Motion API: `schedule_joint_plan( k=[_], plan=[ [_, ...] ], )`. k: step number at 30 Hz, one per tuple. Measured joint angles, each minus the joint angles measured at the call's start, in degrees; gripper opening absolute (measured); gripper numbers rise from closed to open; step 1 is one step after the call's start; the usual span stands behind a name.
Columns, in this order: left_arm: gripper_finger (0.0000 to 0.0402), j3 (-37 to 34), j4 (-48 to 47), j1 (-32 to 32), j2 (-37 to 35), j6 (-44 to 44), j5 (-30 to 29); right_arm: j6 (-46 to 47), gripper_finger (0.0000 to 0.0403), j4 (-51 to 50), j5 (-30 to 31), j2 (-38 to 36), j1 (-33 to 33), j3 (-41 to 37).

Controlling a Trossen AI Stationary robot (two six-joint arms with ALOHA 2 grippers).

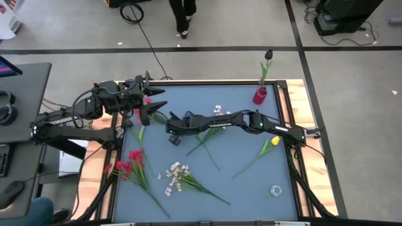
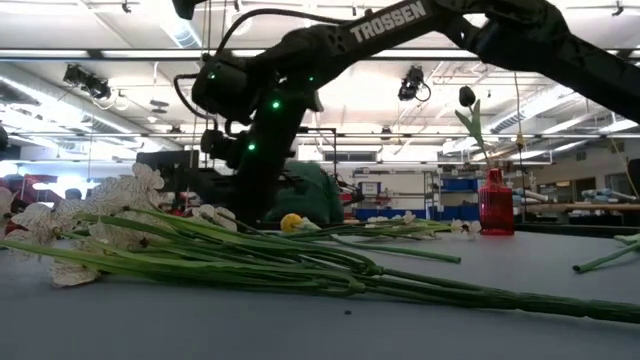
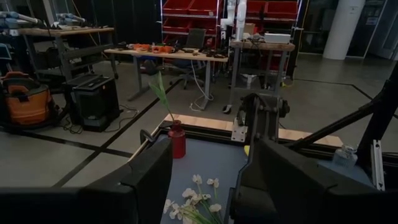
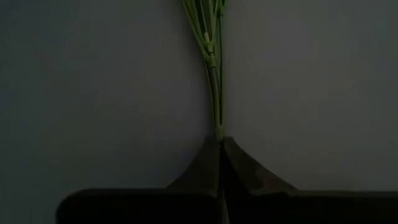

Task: Sort flowers into vase by color
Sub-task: Put the top red flowers into the red glass vase

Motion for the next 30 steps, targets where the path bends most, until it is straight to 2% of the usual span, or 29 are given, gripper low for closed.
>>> schedule_joint_plan(
  k=[5, 8, 18, 22, 25, 28, 30],
  plan=[
    [0.0243, 0.00, 0.01, 0.01, 0.00, 0.00, 0.00, -0.81, 0.0016, -3.85, -1.75, -1.27, 0.18, -0.09],
    [0.0243, 0.00, 0.01, 0.02, 0.00, 0.00, 0.00, -1.23, 0.0040, -3.99, -3.13, -1.46, 0.26, 0.30],
    [0.0243, 0.00, 3.02, 0.00, 0.51, -1.28, 0.00, 2.87, 0.0202, -4.74, -6.57, -2.82, -1.09, 0.48],
    [0.0243, 0.00, 2.30, 0.02, 0.46, -2.54, -0.04, 3.58, 0.0245, -5.51, -7.82, -3.82, -1.77, 0.54],
    [0.0243, 0.02, 1.92, 0.00, 0.60, -2.46, -4.04, 4.25, 0.0256, -5.60, -8.45, -5.35, -2.14, 0.55],
    [0.0243, 0.00, 0.95, 0.03, 0.72, -1.63, -9.59, 3.91, 0.0256, -5.45, -8.67, -7.67, -2.41, 0.55],
    [0.0243, 0.00, 0.96, 0.04, 0.32, -1.63, -11.08, 3.13, 0.0252, -5.47, -7.83, -9.17, -2.58, 0.62]
  ],
)
